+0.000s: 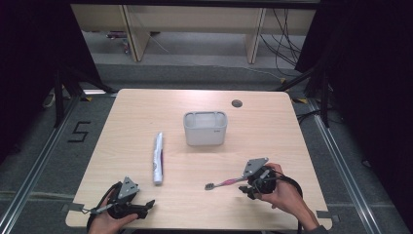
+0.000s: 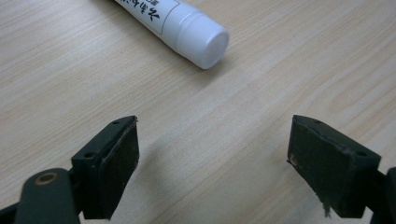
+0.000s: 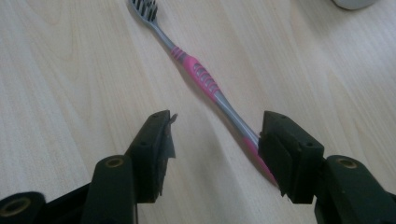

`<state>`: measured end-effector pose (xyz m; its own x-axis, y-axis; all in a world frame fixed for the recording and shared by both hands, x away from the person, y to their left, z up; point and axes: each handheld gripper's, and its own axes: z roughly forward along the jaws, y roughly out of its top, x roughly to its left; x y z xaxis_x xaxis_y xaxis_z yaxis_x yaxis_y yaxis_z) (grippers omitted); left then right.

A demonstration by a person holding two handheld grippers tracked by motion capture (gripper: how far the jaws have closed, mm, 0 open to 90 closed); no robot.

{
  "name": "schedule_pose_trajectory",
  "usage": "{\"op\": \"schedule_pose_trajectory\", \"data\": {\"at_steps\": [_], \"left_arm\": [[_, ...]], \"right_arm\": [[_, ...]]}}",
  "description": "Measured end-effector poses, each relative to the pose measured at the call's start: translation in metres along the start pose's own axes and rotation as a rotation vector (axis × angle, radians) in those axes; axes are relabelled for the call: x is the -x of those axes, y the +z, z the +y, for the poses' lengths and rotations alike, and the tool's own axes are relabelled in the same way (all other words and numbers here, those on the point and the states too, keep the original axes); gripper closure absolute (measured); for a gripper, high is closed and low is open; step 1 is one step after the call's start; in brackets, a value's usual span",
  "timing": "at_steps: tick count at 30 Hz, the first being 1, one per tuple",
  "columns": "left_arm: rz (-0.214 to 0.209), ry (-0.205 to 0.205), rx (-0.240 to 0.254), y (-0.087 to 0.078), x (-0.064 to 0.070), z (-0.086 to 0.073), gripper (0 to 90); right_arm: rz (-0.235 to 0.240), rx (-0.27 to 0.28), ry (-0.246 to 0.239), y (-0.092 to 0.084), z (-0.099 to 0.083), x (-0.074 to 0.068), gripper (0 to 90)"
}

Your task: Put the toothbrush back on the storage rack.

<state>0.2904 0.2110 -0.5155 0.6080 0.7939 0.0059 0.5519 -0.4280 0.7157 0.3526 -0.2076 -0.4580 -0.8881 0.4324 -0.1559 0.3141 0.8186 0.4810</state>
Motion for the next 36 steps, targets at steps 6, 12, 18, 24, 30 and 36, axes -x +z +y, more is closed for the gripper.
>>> {"op": "schedule_pose_trajectory", "data": {"at_steps": [6,12,18,24,30,36], "left_arm": [[-0.001,0.003,0.000,0.000,0.000,0.000,16.2],[0.000,0.002,-0.001,0.000,0.000,0.000,16.2],[0.000,0.001,-0.001,0.000,0.000,0.000,16.2],[0.002,0.004,-0.004,0.000,0.000,0.000,16.1],[0.002,0.003,-0.004,0.000,0.000,0.000,16.1],[0.002,0.003,-0.008,-0.001,0.000,0.000,16.1]], "right_arm": [[0.022,-0.048,-0.062,0.007,0.013,0.006,48.8],[0.050,-0.100,-0.096,0.017,0.024,0.010,54.1],[0.086,-0.143,-0.139,0.027,0.031,0.013,58.6],[0.086,-0.193,-0.115,0.032,0.036,0.010,63.4],[0.068,-0.233,-0.169,0.040,0.038,0.012,66.9],[0.079,-0.263,-0.209,0.044,0.040,0.014,73.1]]}}
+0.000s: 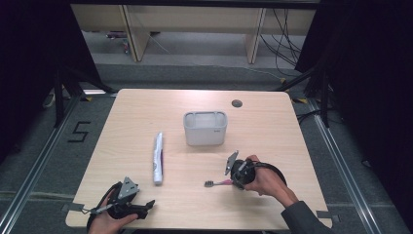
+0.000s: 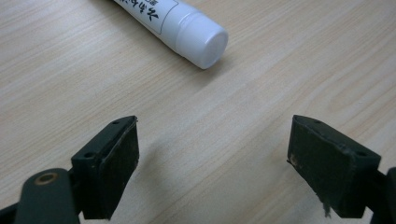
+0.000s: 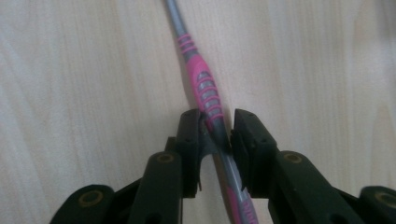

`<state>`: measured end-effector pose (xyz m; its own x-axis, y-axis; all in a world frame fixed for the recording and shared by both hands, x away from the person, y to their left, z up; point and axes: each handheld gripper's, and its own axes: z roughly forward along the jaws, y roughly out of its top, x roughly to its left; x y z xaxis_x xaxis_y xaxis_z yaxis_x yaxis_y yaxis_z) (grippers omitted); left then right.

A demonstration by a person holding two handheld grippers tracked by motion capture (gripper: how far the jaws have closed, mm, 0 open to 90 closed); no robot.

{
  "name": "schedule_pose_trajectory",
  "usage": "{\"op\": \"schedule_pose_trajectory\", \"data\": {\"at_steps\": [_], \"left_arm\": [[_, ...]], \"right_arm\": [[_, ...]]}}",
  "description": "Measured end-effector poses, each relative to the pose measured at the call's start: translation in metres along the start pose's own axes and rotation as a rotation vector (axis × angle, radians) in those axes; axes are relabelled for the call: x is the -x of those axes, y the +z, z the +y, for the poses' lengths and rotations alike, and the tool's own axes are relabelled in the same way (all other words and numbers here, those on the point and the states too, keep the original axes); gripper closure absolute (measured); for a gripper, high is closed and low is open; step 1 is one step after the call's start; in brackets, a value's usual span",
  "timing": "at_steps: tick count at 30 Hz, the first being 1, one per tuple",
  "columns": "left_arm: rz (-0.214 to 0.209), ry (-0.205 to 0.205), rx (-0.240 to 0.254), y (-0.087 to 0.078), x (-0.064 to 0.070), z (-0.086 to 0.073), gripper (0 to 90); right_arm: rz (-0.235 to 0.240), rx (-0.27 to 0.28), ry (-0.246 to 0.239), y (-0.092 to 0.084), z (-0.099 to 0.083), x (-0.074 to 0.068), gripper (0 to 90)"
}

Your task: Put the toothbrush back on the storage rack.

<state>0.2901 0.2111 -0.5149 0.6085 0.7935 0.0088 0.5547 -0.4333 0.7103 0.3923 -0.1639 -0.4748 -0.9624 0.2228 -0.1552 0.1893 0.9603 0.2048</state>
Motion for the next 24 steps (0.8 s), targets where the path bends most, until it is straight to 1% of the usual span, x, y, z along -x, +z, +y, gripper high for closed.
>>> {"op": "schedule_pose_trajectory", "data": {"at_steps": [1,2,3,5,6,7,8,9,10,11,12,13,15,18,19,20,21,22,23,24], "left_arm": [[0.000,0.000,0.000,0.0000,0.0000,0.0000,16.1],[0.001,-0.003,0.000,-0.0001,0.0000,0.0001,16.1],[0.001,-0.001,-0.001,0.0001,0.0000,-0.0001,16.1],[0.002,-0.001,0.002,0.0004,0.0002,-0.0001,16.1],[0.000,0.000,0.000,0.0001,0.0002,0.0001,16.2],[0.000,0.000,0.000,0.0001,0.0002,0.0001,16.1],[0.001,-0.001,0.003,0.0003,0.0003,0.0000,16.1],[0.001,0.000,0.003,0.0004,0.0003,-0.0002,16.1],[-0.001,0.000,0.002,0.0003,0.0002,-0.0001,16.1],[0.001,0.000,0.003,0.0002,0.0002,0.0000,16.1],[0.001,0.000,0.003,0.0002,0.0002,0.0000,16.1],[0.001,-0.001,0.004,0.0005,0.0005,-0.0001,16.1],[0.001,-0.001,0.002,0.0006,0.0004,-0.0002,16.2],[0.000,-0.001,0.004,0.0005,0.0004,-0.0001,16.1],[0.000,-0.002,0.003,0.0005,0.0003,-0.0001,16.1],[0.002,0.008,-0.007,0.0000,-0.0006,0.0001,16.1],[-0.001,0.009,-0.004,0.0002,-0.0009,0.0001,16.1],[0.002,0.011,-0.012,-0.0005,-0.0007,0.0003,16.1],[0.001,0.011,-0.007,-0.0003,-0.0005,0.0001,16.1],[0.001,0.011,-0.007,-0.0003,-0.0005,0.0001,16.1]], "right_arm": [[0.000,0.000,0.000,0.0000,0.0000,0.0000,73.1],[0.006,-0.021,0.040,-0.0005,0.0001,-0.0024,74.0],[0.012,-0.032,0.015,0.0004,0.0010,-0.0025,76.1],[0.015,-0.047,0.021,0.0006,0.0019,-0.0034,77.2],[0.020,-0.026,-0.028,0.0024,0.0027,-0.0006,78.2],[0.020,-0.026,-0.028,0.0024,0.0027,-0.0006,78.2],[0.016,-0.037,-0.013,0.0012,0.0027,-0.0017,79.2],[0.020,-0.061,0.004,0.0010,0.0034,-0.0031,80.4],[0.023,-0.057,-0.021,0.0019,0.0036,-0.0016,80.7],[0.025,-0.060,-0.033,0.0020,0.0047,-0.0010,80.9],[0.025,-0.060,-0.033,0.0020,0.0047,-0.0010,80.9],[0.031,-0.084,0.016,0.0006,0.0052,-0.0046,81.4],[0.041,-0.091,0.009,0.0007,0.0055,-0.0038,82.5],[0.046,-0.105,0.018,0.0006,0.0059,-0.0042,83.9],[0.049,-0.104,0.011,0.0010,0.0058,-0.0036,84.0],[0.048,-0.108,0.011,0.0011,0.0057,-0.0036,84.0],[0.060,-0.107,0.007,0.0015,0.0061,-0.0028,84.0],[0.057,-0.108,-0.009,0.0015,0.0069,-0.0019,84.0],[0.054,-0.116,0.014,0.0016,0.0073,-0.0033,84.1],[0.054,-0.116,0.014,0.0016,0.0073,-0.0033,84.1]]}}
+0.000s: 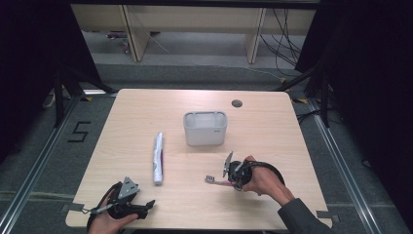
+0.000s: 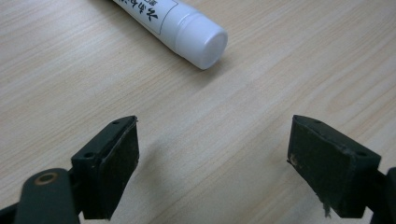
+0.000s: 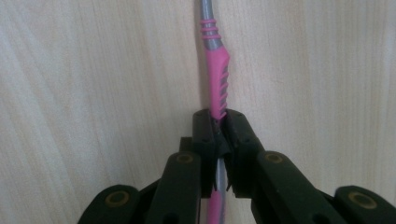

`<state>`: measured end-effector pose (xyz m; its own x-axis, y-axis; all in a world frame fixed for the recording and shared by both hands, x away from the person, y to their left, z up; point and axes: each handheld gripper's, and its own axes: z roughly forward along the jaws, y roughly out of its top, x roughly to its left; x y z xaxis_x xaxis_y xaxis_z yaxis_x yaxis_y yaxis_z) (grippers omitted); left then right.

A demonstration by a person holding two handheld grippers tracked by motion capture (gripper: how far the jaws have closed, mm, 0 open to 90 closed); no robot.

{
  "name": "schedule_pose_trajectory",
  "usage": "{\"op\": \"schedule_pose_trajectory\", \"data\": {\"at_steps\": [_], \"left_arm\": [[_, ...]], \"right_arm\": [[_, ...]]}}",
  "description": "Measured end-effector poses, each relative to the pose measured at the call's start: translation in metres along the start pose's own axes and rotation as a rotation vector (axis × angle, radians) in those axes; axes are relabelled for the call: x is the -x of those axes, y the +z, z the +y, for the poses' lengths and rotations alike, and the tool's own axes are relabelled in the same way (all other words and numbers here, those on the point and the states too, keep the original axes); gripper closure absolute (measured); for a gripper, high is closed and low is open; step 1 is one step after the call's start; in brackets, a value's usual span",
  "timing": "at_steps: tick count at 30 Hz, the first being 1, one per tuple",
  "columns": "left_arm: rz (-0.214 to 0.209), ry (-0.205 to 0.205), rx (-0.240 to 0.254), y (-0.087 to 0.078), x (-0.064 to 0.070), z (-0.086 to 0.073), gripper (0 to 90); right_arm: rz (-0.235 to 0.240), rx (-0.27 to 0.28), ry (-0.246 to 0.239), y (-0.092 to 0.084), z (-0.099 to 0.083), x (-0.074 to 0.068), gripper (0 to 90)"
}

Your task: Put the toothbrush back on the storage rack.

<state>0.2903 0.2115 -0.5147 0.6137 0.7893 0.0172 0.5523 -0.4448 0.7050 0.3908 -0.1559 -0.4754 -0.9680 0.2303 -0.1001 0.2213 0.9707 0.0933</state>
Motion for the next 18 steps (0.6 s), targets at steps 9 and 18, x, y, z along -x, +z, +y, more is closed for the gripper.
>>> {"op": "schedule_pose_trajectory", "data": {"at_steps": [9,18], "left_arm": [[-0.003,-0.013,0.009,0.001,0.001,0.000,16.1],[-0.001,-0.012,0.006,0.001,0.001,0.000,16.1]], "right_arm": [[0.005,-0.033,0.032,-0.002,0.005,-0.004,84.4],[-0.022,0.023,0.032,-0.016,0.001,-0.001,84.4]]}}
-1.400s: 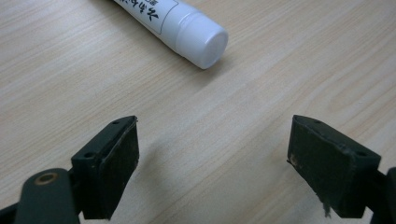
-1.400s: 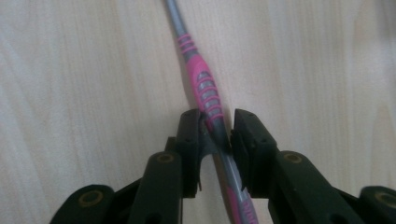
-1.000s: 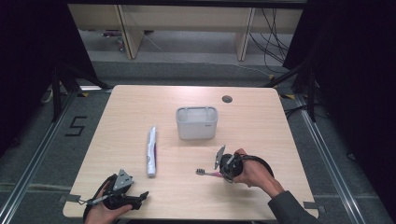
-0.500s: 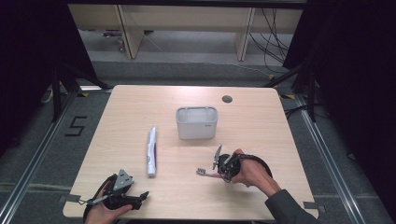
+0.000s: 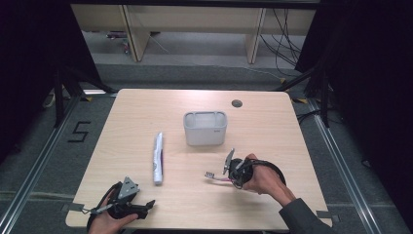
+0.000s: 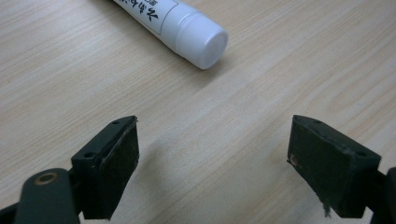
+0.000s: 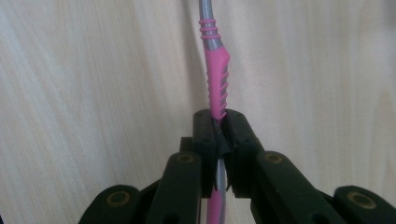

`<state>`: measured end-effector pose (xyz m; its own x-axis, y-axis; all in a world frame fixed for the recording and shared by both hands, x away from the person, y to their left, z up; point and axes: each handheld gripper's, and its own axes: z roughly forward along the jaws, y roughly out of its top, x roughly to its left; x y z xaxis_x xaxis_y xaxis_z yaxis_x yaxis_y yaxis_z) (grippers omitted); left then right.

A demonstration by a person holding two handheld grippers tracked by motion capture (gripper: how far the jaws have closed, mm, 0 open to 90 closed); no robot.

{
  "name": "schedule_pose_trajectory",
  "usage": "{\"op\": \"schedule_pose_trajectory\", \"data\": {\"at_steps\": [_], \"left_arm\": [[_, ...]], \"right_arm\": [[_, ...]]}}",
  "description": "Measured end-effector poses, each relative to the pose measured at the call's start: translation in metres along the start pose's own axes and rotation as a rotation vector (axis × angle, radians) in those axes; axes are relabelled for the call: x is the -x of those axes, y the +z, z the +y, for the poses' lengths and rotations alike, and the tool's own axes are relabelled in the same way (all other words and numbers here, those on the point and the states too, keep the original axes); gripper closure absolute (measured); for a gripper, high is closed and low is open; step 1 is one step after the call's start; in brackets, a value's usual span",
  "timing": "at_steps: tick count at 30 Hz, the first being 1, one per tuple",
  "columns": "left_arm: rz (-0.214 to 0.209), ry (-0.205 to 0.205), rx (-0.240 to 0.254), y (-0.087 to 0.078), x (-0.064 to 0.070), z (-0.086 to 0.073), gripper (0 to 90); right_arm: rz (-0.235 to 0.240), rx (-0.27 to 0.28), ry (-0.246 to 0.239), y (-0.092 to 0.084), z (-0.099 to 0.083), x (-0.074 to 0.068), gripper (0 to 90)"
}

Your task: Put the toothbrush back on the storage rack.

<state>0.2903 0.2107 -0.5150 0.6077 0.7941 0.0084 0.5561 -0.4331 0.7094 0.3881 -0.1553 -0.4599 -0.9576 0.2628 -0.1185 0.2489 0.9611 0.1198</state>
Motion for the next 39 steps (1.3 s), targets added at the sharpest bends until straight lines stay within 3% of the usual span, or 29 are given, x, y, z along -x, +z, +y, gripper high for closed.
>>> {"op": "schedule_pose_trajectory", "data": {"at_steps": [1,2,4,5,6,8,9,11,12,14,15,18,20,21,24,25,26,33,39], "left_arm": [[0.000,0.000,0.000,0.000,0.000,0.000,16.1],[0.000,-0.001,0.005,0.000,0.000,0.000,16.2],[0.000,-0.001,0.000,0.000,0.000,0.000,16.1],[-0.002,-0.003,0.002,0.000,0.000,0.000,16.1],[-0.002,-0.002,0.002,0.000,0.000,0.000,16.1],[-0.001,-0.004,0.003,0.000,0.000,0.000,16.1],[-0.001,-0.003,0.003,0.000,0.000,0.000,16.1],[-0.001,-0.005,0.004,0.000,0.000,0.000,16.1],[-0.001,-0.004,0.003,0.000,0.000,0.000,16.1],[-0.001,-0.004,0.003,0.000,0.000,0.000,16.1],[0.000,-0.004,0.004,-0.001,0.000,0.000,16.1],[0.000,-0.004,0.003,0.000,-0.001,0.000,16.1],[0.002,0.007,-0.006,-0.001,-0.002,0.000,16.1],[0.002,0.009,-0.008,-0.001,-0.002,0.000,16.1],[0.003,0.004,-0.006,-0.001,-0.002,0.000,16.1],[0.022,0.011,-0.013,-0.001,-0.003,0.000,16.1],[0.005,0.014,-0.012,-0.001,-0.003,0.000,16.1],[0.000,0.015,-0.013,-0.003,-0.003,0.000,16.1],[0.004,0.013,-0.010,-0.002,-0.002,0.000,16.1]], "right_arm": [[0.000,0.000,0.000,0.000,0.000,0.000,84.4],[-0.004,0.033,0.031,-0.006,-0.003,0.001,84.4],[-0.005,0.052,0.019,-0.009,-0.003,0.002,84.4],[-0.010,0.065,0.051,-0.012,-0.005,0.002,84.4],[-0.016,0.093,0.031,-0.014,-0.006,0.005,84.4],[0.010,0.169,0.066,-0.022,-0.009,0.007,84.4],[0.002,0.187,0.054,-0.023,-0.010,0.009,84.3],[0.005,0.203,0.076,-0.026,-0.011,0.010,84.4],[-0.017,0.254,0.084,-0.030,-0.014,0.011,84.4],[-0.019,0.279,0.117,-0.033,-0.015,0.012,84.3],[-0.033,0.307,0.102,-0.035,-0.016,0.014,84.3],[-0.052,0.355,0.122,-0.039,-0.016,0.017,84.3],[-0.074,0.362,0.142,-0.041,-0.017,0.017,84.3],[-0.086,0.399,0.159,-0.042,-0.015,0.017,84.3],[-0.100,0.438,0.154,-0.045,-0.013,0.019,84.4],[-0.109,0.448,0.163,-0.046,-0.013,0.019,84.4],[-0.122,0.472,0.177,-0.045,-0.012,0.019,84.3],[-0.107,0.551,0.229,-0.055,-0.011,0.024,84.4],[-0.122,0.598,0.233,-0.059,-0.008,0.031,84.4]]}}
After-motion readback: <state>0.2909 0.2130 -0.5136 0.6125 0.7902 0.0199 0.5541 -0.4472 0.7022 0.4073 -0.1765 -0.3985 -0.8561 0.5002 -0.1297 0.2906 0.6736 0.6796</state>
